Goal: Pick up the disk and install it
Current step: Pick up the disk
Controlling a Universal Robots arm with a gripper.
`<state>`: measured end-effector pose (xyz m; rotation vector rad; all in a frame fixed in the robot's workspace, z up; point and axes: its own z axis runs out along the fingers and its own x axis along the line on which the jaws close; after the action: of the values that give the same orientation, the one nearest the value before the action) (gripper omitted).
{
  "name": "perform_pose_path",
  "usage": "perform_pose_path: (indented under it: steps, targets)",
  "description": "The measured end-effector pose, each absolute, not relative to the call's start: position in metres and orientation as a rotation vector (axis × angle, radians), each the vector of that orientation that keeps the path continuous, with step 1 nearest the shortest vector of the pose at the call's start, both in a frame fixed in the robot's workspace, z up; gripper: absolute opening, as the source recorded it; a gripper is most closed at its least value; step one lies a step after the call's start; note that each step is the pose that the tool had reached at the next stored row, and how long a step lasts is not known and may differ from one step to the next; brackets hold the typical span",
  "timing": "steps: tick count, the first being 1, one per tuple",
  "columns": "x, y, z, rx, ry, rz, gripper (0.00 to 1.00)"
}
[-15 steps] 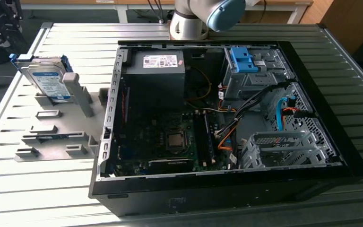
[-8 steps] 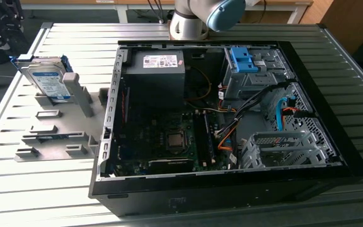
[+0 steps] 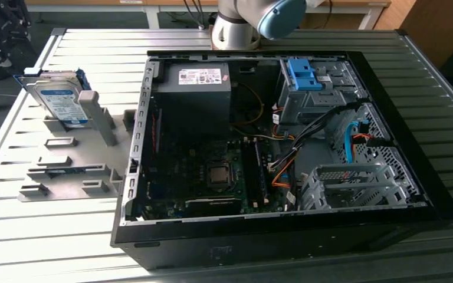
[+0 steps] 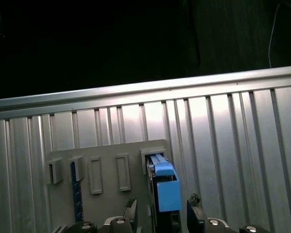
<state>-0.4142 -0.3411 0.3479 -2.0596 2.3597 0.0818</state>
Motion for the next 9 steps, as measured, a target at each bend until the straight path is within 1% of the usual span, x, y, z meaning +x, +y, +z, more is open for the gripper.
perform_pose_path:
  steps: [1, 2, 3, 4, 9]
  targets:
    - [-0.414, -0.341, 0.347, -2.060, 2.359, 0.082, 0.52]
    - [-0.414, -0.340, 0.346, -2.061, 2.358, 0.081, 0.57]
    - [-0.414, -0.339, 0.346, -2.062, 2.358, 0.081, 0.57]
    - [-0.414, -0.337, 0.344, -2.062, 2.357, 0.081, 0.64]
    - [-0.418, -0.335, 0.336, -2.078, 2.344, 0.081, 0.64]
